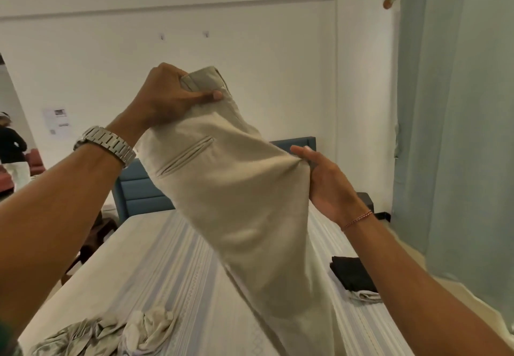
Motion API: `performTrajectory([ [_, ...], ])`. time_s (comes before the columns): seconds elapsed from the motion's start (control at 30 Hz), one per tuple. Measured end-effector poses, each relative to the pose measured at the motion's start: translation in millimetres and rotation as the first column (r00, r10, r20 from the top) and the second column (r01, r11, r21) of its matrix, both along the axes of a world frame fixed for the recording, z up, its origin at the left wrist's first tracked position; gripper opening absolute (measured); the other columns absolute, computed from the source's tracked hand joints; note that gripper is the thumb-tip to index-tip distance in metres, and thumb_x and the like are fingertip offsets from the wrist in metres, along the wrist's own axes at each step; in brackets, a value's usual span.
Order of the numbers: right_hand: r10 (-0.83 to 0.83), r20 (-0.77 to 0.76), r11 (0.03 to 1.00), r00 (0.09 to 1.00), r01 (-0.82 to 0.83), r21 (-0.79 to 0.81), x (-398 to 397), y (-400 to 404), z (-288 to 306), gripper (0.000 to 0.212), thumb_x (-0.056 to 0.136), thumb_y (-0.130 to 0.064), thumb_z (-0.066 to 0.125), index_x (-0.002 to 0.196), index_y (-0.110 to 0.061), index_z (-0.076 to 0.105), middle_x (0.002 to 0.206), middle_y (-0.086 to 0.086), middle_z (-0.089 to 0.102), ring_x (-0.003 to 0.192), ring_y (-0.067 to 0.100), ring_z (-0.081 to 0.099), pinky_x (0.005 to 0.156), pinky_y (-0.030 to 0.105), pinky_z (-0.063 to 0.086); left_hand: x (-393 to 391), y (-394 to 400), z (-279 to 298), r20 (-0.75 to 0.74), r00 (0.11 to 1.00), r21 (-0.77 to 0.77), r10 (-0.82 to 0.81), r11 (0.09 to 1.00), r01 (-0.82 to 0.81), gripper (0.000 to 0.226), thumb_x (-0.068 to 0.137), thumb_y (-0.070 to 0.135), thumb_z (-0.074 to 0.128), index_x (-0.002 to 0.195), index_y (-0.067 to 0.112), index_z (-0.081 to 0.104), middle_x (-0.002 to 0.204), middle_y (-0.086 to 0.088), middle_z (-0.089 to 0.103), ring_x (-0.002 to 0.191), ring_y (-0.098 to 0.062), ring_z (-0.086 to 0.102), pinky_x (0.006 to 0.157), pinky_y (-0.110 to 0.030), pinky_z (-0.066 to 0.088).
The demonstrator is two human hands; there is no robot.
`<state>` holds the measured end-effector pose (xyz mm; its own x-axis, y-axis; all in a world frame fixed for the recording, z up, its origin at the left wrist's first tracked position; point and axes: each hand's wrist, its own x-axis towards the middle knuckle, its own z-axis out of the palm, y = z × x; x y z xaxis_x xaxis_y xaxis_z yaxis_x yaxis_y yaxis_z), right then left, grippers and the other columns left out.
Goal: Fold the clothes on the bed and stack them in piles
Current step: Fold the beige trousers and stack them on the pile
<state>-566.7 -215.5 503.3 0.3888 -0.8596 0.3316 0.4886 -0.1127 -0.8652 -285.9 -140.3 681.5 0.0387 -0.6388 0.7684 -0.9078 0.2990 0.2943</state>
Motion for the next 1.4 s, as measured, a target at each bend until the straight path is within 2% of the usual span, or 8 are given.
performTrajectory([
  [0.33, -0.105, -0.01, 0.994, 0.994, 0.105, -0.011, -5.4, 5.0, -37.1, 0.05, 0.08, -0.021, 0.076, 0.128, -0.016, 0.065, 0.112, 0.004, 0.076, 0.105, 0.023, 0.072, 0.092, 0.04, 0.059, 16.2, -5.3, -12.7, -0.05, 0.989, 0.031, 0.136, 0.99, -0.135, 0.075, 0.062, 0.078, 0.077, 0.054, 0.016, 0.035, 0.055, -0.001, 0.038, 0.054, -0.019, 0.038, 0.057, -0.034, 0.031],
  [0.53, -0.187, 0.039, 0.978, 0.982, 0.183, 0.097, -12.0, 4.6, -60.6, 0.056, 0.067, -0.025, 0.083, 0.116, -0.012, 0.058, 0.109, 0.013, 0.067, 0.098, 0.028, 0.069, 0.084, 0.039, 0.06, 16.8, -7.0, -20.3, 0.004, 0.979, 0.069, 0.204, 0.977, -0.204, 0.074, 0.065, 0.079, 0.073, 0.053, 0.013, 0.044, 0.055, -0.004, 0.05, 0.056, -0.023, 0.05, 0.057, -0.033, 0.037],
  [0.67, -0.03, 0.017, 0.992, 0.999, 0.027, 0.123, -11.9, 4.3, -66.3, 0.043, 0.083, -0.024, 0.072, 0.122, -0.01, 0.06, 0.113, 0.015, 0.067, 0.097, 0.028, 0.068, 0.077, 0.037, 0.061, 12.2, -8.4, -25.5, 0.003, 0.998, 0.04, 0.059, 0.997, -0.059, 0.072, 0.073, 0.069, 0.077, 0.054, 0.01, 0.04, 0.054, -0.001, 0.04, 0.052, -0.017, 0.037, 0.055, -0.031, 0.031],
  [0.77, 0.155, -0.126, 0.984, 0.98, -0.143, 0.104, -4.9, 7.2, -67.7, 0.046, 0.097, -0.037, 0.059, 0.14, -0.023, 0.055, 0.127, 0.018, 0.068, 0.105, 0.031, 0.067, 0.095, 0.046, 0.055, 6.2, -7.7, -23.4, 0.039, 0.999, 0.045, -0.031, 0.999, 0.03, 0.079, 0.074, 0.066, 0.078, 0.061, -0.004, 0.044, 0.058, -0.004, 0.04, 0.055, -0.016, 0.037, 0.056, -0.033, 0.03],
  [0.87, 0.176, -0.257, 0.984, 0.95, -0.176, 0.022, 10.3, 11.7, -67.2, 0.041, 0.106, -0.046, 0.043, 0.142, -0.032, 0.056, 0.131, 0.01, 0.068, 0.116, 0.029, 0.066, 0.105, 0.048, 0.049, 3.0, -9.1, -24.4, 0.072, 0.994, 0.061, -0.083, 0.995, 0.079, 0.085, 0.069, 0.075, 0.076, 0.063, -0.004, 0.046, 0.058, -0.003, 0.041, 0.055, -0.015, 0.038, 0.056, -0.035, 0.032],
  [1.0, 0.084, -0.139, 0.995, 0.987, -0.074, 0.069, 23.9, 8.0, -66.4, 0.038, 0.102, -0.03, 0.058, 0.137, -0.017, 0.063, 0.132, 0.009, 0.067, 0.124, 0.034, 0.062, 0.103, 0.05, 0.053, 0.6, -8.0, -27.5, 0.084, 0.993, 0.059, -0.088, 0.995, 0.083, 0.083, 0.065, 0.08, 0.073, 0.058, 0.002, 0.046, 0.056, 0.0, 0.041, 0.053, -0.014, 0.037, 0.056, -0.035, 0.033],
  [1.2, -0.082, 0.008, 0.987, 0.997, 0.08, 0.142, 22.1, 8.4, -46.5, 0.048, 0.077, -0.026, 0.081, 0.122, -0.01, 0.073, 0.112, 0.009, 0.075, 0.103, 0.027, 0.068, 0.082, 0.04, 0.061, 10.5, 8.1, -27.8, 0.035, 0.999, -0.005, -0.029, 1.0, 0.029, 0.07, 0.072, 0.066, 0.08, 0.051, 0.021, 0.031, 0.048, 0.011, 0.029, 0.045, -0.008, 0.026, 0.048, -0.028, 0.024],
  [1.4, -0.091, -0.002, 0.996, 0.996, 0.091, 0.003, -0.8, 6.9, -21.2, 0.043, 0.08, -0.021, 0.076, 0.121, -0.01, 0.072, 0.108, 0.005, 0.076, 0.093, 0.018, 0.073, 0.08, 0.035, 0.061, 21.1, 16.7, -37.2, -0.135, 0.988, -0.024, -0.079, 0.997, 0.077, 0.063, 0.074, 0.059, 0.082, 0.052, 0.018, 0.04, 0.047, 0.01, 0.036, 0.044, -0.008, 0.031, 0.042, -0.019, 0.025],
])
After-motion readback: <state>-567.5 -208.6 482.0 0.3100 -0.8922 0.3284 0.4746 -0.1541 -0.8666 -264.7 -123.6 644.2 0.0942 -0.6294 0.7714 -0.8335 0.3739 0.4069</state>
